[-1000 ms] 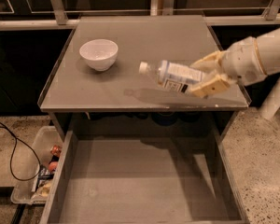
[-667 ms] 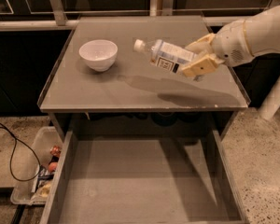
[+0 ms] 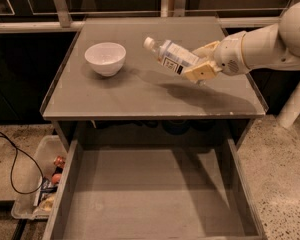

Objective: Pick blue plastic bottle from top drawer and place on counter

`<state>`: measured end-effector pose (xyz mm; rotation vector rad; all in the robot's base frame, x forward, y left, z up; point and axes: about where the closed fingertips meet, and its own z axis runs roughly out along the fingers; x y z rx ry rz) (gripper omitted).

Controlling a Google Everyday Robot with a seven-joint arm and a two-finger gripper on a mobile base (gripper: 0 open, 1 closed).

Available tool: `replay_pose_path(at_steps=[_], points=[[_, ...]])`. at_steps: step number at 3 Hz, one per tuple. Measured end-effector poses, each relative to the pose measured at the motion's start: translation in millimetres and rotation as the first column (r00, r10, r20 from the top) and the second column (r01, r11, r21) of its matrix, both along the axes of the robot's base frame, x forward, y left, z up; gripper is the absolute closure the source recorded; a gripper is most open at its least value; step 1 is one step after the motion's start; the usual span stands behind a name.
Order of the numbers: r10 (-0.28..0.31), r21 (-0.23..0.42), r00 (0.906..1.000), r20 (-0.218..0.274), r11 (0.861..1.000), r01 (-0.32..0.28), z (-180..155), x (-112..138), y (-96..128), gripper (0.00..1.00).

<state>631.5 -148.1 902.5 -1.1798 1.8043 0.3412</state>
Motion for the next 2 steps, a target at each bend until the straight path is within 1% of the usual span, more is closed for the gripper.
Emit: replay_pose_path(at_steps=[1, 2], points=[[0.032, -0.039, 0.9991, -0.029, 0.999, -0.033, -33.2, 4.8, -2.5, 1.0], [0.044, -0.064, 0.9976, -0.054, 0.997, -0.047, -48.6, 4.0, -7.2, 1.0]])
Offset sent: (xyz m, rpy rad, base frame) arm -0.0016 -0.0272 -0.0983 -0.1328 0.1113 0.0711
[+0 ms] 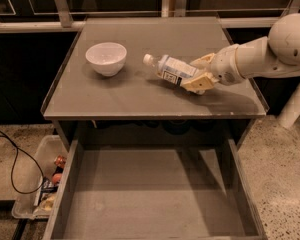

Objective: Pick blue plastic bottle from top drawer and place on counter

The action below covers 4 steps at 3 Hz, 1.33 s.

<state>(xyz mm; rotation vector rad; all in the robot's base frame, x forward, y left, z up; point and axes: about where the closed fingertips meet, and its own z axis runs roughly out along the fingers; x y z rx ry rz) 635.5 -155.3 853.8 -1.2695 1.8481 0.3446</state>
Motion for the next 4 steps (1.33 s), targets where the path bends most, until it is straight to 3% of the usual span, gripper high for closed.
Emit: replay_pose_path(at_steps=[4], points=[[0.0, 0.0, 1.0, 0.0, 1.0, 0.0, 3.4, 1.0, 0.8, 0.11]])
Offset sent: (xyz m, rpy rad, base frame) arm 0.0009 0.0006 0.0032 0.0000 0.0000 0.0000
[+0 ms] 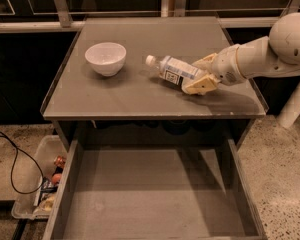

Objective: Pick blue plastic bottle from top drawer and place on counter

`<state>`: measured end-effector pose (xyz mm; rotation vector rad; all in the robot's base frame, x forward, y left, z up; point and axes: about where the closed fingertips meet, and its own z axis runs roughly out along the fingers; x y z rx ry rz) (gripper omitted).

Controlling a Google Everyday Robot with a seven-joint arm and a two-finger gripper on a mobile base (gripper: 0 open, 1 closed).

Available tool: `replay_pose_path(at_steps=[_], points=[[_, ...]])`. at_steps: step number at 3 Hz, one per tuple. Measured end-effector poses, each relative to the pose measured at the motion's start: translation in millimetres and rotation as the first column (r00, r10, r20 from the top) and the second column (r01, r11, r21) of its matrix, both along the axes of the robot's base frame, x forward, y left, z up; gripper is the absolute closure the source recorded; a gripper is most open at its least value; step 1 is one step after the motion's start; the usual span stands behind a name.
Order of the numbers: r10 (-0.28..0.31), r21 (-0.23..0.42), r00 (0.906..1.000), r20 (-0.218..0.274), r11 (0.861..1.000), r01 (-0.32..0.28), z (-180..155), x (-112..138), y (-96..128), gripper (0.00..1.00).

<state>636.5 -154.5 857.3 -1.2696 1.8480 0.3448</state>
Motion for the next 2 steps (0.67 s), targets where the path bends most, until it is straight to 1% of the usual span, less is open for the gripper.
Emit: replay_pose_path(at_steps=[1, 2], points=[[0.0, 0.0, 1.0, 0.0, 1.0, 0.0, 0.0, 0.0, 0.1, 0.0], [0.0, 0.0, 1.0, 0.0, 1.0, 0.0, 0.0, 0.0, 0.1, 0.0]])
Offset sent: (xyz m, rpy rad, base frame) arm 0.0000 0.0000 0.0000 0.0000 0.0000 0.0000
